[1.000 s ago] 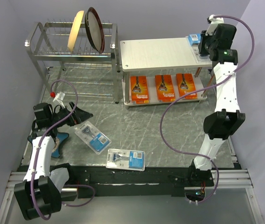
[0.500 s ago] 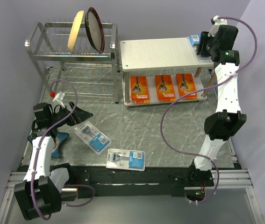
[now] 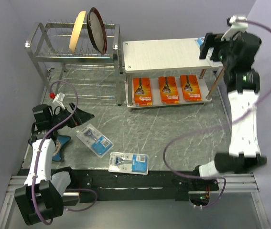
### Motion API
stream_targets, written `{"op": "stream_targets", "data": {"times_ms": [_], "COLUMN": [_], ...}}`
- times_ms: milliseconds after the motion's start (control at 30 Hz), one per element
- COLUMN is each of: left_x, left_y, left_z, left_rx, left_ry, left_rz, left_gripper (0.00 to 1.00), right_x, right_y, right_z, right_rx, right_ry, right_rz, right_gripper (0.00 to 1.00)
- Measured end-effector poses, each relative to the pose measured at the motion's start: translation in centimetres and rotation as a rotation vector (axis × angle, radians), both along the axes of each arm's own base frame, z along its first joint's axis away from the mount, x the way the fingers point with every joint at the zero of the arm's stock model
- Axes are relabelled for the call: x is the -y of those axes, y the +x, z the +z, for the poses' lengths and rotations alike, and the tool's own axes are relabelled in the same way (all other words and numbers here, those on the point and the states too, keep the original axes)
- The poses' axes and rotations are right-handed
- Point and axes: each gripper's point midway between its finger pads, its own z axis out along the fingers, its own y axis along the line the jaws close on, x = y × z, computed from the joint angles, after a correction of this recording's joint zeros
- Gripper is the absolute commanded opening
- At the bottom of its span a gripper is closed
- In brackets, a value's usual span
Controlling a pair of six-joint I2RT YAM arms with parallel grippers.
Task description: Place and organize the shaving razors onto the shelf
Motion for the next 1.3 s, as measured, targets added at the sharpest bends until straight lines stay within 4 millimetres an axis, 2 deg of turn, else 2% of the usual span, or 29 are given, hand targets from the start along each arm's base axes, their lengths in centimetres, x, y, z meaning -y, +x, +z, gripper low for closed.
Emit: {"op": "stream_targets", "data": {"times_ms": [67,133,200,233,367,533,633,833,933,1133,1300], "left_x": [0.0,-0.1,-0.1,-0.1,-0.1,-0.1,-0.2,-0.5,-0.7,-0.8,-0.9], "left_y": [0.2,0.3,0.3,0.3,0.4,0.2,0.1,0.0,-0.1,-0.1,-0.3], "left_z": [0.4,0.7,0.8,0.9,1.2,1.3,1.5,1.9,2.1,2.0,1.5], "left_rx": [0.011,0.019,0.023,0.024,0.029,0.03,0.036,0.051,0.062,0.061,0.044], "left_ry": [0.001,0.001,0.002,0.002,0.004,0.005,0.006,0.011,0.014,0.014,0.009], "left_rz": [0.001,0.002,0.002,0.002,0.002,0.003,0.008,0.025,0.031,0.039,0.045], "left_gripper": [1.0,0.99,0.99,0.99,0.99,1.0,1.0,0.99,0.99,0.99,1.0], "right_x": [-2.5,-5.5,-7.5,-7.7,-7.0,-7.3,-6.0,0.6,3.2,5.1,6.7], "right_y": [-2.9,-5.2,-6.5,-6.7,-4.8,-0.7,1.1,5.2,6.7,8.5,9.1], "right_z": [0.8,0.2,-0.3,-0.3,0.7,-0.8,-1.7,-1.4,-2.2,-5.5,-8.7], "right_rx": [0.059,0.08,0.088,0.093,0.128,0.066,0.026,0.004,-0.017,-0.12,-0.209], "right_ry": [-0.022,-0.033,-0.029,-0.023,-0.006,-0.009,0.012,0.086,0.097,0.104,0.108], "right_rz": [0.103,0.222,0.302,0.307,0.252,0.241,0.171,-0.018,-0.083,-0.121,-0.16], "right_gripper": [1.0,1.0,1.0,1.0,0.98,0.98,0.95,0.92,0.9,0.82,0.82]}}
